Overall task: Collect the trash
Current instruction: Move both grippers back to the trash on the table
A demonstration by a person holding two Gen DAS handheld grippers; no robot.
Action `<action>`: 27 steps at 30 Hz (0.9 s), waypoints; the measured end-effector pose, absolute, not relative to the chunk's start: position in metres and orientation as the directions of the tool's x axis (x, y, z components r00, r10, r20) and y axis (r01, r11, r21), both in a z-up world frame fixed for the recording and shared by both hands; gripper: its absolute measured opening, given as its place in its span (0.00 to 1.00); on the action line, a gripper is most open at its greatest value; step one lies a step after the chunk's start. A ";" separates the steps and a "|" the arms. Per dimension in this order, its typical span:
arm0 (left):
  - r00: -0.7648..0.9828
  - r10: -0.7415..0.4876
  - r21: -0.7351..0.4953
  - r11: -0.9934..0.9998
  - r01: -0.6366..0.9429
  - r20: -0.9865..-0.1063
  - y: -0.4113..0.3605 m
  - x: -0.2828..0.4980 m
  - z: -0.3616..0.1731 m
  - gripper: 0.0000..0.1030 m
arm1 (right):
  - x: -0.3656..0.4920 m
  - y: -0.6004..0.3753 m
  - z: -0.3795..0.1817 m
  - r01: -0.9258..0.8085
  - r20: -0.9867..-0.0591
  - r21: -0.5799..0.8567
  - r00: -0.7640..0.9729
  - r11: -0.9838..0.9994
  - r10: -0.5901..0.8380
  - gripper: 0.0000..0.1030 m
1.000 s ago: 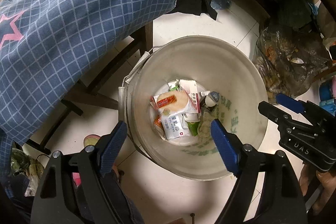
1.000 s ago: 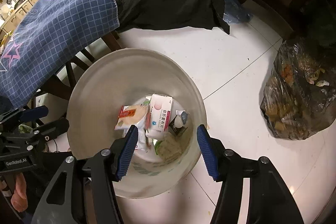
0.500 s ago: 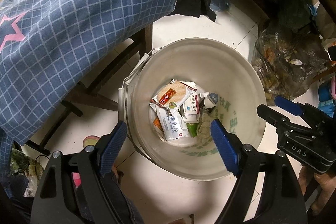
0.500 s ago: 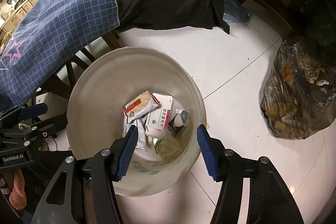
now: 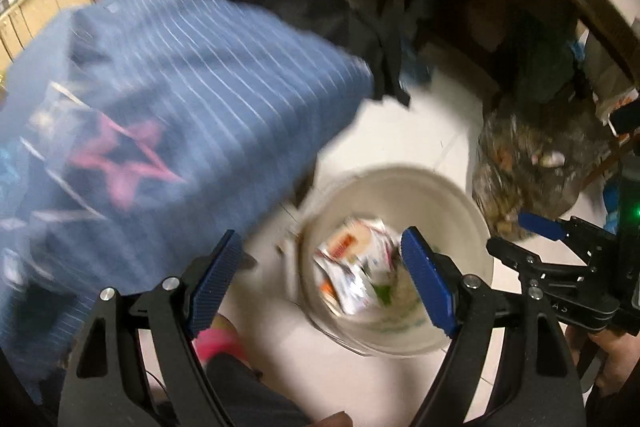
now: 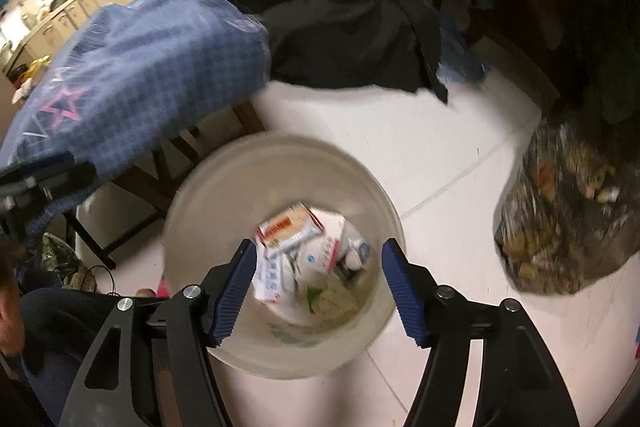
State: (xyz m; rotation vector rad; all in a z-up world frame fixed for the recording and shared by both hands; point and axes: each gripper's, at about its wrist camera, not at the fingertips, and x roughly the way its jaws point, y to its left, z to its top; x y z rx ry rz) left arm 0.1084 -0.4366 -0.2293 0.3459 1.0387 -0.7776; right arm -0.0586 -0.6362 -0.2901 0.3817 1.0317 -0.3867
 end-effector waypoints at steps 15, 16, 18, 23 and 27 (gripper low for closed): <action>0.544 -0.357 -0.046 0.864 0.502 -0.760 -0.230 0.272 -0.135 0.76 | 0.078 -0.501 -0.146 0.119 -0.714 0.068 0.699 0.991 -0.035 0.79; 0.555 -0.340 -0.040 0.876 0.481 -0.759 -0.213 0.285 -0.134 0.76 | 0.093 -0.488 -0.141 0.085 -0.710 0.059 0.704 0.995 -0.018 0.79; 0.576 -0.288 -0.028 0.908 0.417 -0.765 -0.171 0.319 -0.134 0.76 | 0.122 -0.463 -0.133 0.011 -0.706 0.043 0.708 0.999 0.023 0.80; 0.596 -0.184 0.022 0.947 0.321 -0.782 -0.099 0.392 -0.144 0.76 | 0.190 -0.408 -0.127 -0.142 -0.715 0.000 0.692 0.990 0.099 0.80; 0.591 -0.206 0.033 0.930 0.366 -0.780 -0.076 0.423 -0.147 0.76 | 0.260 -0.367 -0.122 -0.291 -0.735 -0.046 0.658 0.956 0.165 0.80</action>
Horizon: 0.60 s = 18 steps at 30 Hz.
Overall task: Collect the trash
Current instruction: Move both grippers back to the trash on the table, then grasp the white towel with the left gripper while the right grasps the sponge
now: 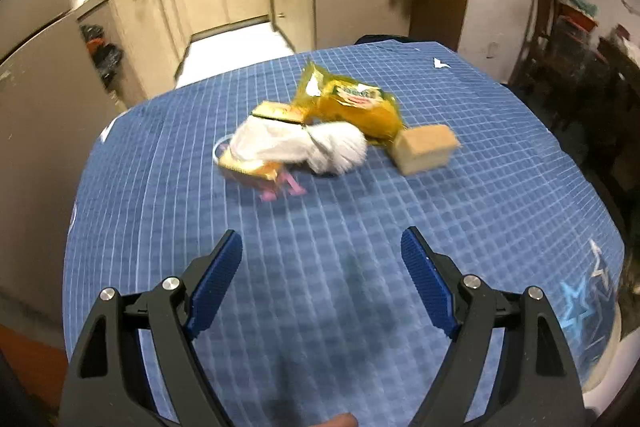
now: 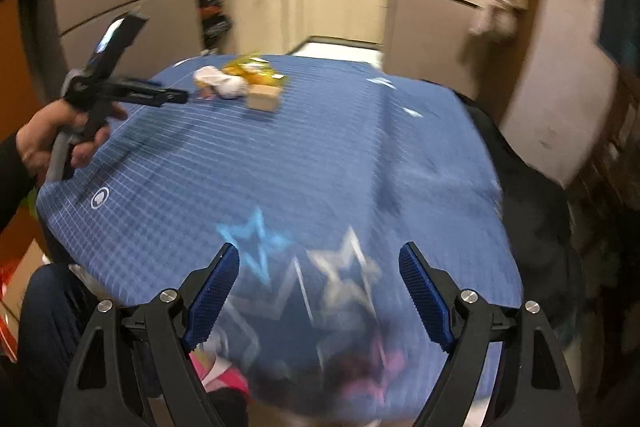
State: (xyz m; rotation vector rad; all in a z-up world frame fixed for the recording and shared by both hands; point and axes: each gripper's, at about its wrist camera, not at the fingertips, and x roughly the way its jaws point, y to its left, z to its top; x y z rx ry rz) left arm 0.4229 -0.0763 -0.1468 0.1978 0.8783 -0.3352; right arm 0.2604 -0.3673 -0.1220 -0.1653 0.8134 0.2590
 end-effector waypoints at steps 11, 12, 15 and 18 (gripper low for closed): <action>0.530 -0.379 0.085 0.748 0.658 -0.759 -0.104 0.484 -0.142 0.76 | 0.438 -0.283 -0.128 -0.563 -0.810 -0.131 0.535 0.816 0.239 0.80; 0.520 -0.380 0.090 0.737 0.670 -0.765 -0.105 0.486 -0.143 0.76 | 0.450 -0.276 -0.128 -0.578 -0.815 -0.132 0.526 0.805 0.244 0.80; 0.499 -0.383 0.112 0.697 0.709 -0.777 -0.110 0.494 -0.152 0.73 | 0.474 -0.264 -0.132 -0.621 -0.831 -0.143 0.499 0.771 0.247 0.80; 0.478 -0.394 0.101 0.680 0.726 -0.785 -0.111 0.502 -0.157 0.59 | 0.491 -0.250 -0.142 -0.653 -0.845 -0.156 0.477 0.741 0.243 0.78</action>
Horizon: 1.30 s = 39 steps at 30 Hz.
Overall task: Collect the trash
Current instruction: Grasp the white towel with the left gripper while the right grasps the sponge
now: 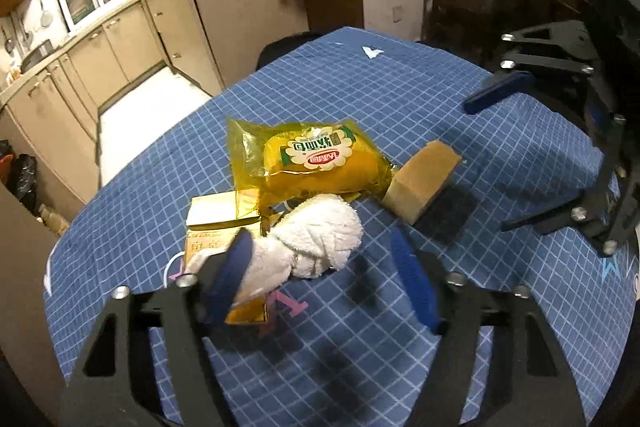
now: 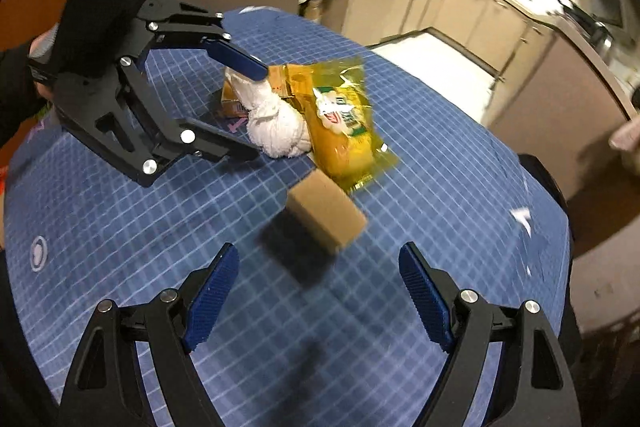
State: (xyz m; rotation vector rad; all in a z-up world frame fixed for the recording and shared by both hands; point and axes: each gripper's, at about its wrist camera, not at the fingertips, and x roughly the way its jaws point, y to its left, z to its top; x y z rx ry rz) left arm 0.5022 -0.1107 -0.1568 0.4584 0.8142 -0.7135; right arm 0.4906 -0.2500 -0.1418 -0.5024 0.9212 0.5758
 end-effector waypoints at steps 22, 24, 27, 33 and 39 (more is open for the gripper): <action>0.455 -0.370 0.162 0.605 0.780 -0.810 -0.129 0.509 -0.184 0.53 | 0.526 -0.216 -0.171 -0.703 -0.864 -0.164 0.441 0.692 0.243 0.47; 0.445 -0.382 0.138 0.613 0.778 -0.810 -0.127 0.510 -0.187 0.50 | 0.525 -0.217 -0.170 -0.701 -0.864 -0.154 0.437 0.696 0.249 0.42; 0.423 -0.393 0.098 0.628 0.772 -0.817 -0.122 0.512 -0.187 0.42 | 0.518 -0.218 -0.171 -0.690 -0.853 -0.162 0.458 0.705 0.252 0.33; 0.448 -0.394 0.096 0.656 0.749 -0.803 -0.119 0.494 -0.186 0.39 | 0.485 -0.228 -0.160 -0.648 -0.816 -0.166 0.513 0.743 0.266 0.29; 0.498 -0.392 0.092 0.707 0.701 -0.774 -0.112 0.461 -0.170 0.39 | 0.445 -0.247 -0.143 -0.546 -0.762 -0.166 0.600 0.821 0.244 0.29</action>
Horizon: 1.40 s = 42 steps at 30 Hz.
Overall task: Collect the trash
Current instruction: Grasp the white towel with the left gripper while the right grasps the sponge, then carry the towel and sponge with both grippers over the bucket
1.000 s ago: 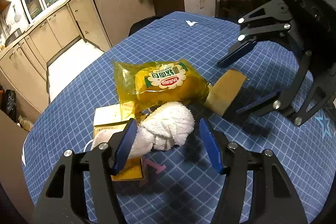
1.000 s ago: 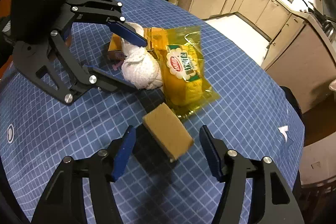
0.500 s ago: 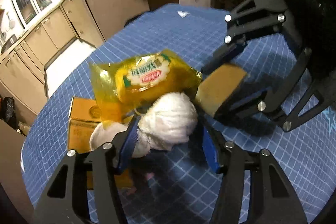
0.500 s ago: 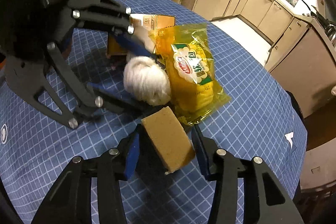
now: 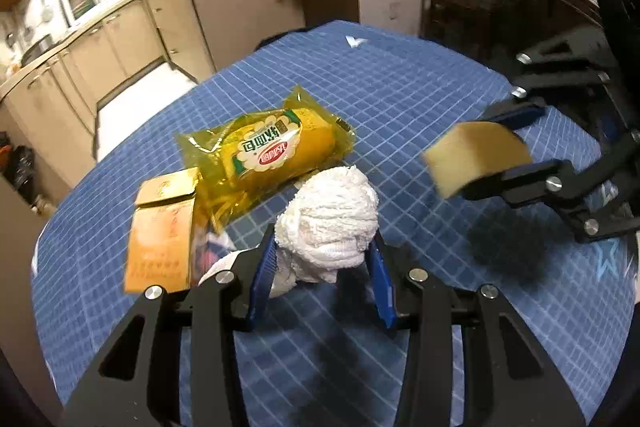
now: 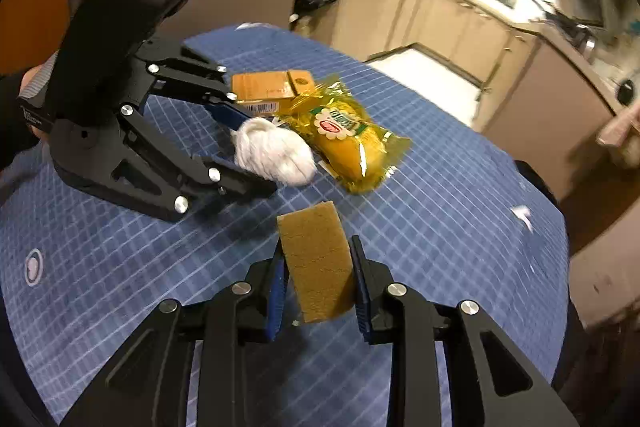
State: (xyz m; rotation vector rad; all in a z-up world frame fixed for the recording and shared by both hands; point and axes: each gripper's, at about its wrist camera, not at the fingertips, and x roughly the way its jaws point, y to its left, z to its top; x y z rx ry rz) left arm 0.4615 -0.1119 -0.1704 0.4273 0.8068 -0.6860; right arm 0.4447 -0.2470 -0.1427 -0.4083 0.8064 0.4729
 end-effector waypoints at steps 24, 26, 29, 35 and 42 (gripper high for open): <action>0.828 -0.314 0.086 0.915 0.395 -0.464 -0.151 0.227 -0.065 0.40 | 0.153 -0.379 -0.065 0.207 -0.456 -0.014 0.870 0.978 -0.190 0.29; 0.810 -0.351 0.062 0.902 0.427 -0.470 -0.169 0.216 -0.067 0.40 | 0.125 -0.394 -0.066 0.260 -0.450 -0.016 0.860 0.965 -0.240 0.29; 0.782 -0.406 0.041 0.876 0.480 -0.474 -0.197 0.191 -0.071 0.40 | 0.093 -0.414 -0.069 0.321 -0.452 -0.008 0.844 0.947 -0.290 0.29; 0.711 -0.509 0.034 0.802 0.597 -0.485 -0.264 0.148 -0.084 0.40 | 0.031 -0.457 -0.078 0.436 -0.462 0.011 0.800 0.900 -0.382 0.29; 0.604 -0.591 0.026 0.703 0.711 -0.535 -0.327 0.102 -0.115 0.40 | -0.032 -0.499 -0.097 0.545 -0.491 0.024 0.737 0.838 -0.465 0.29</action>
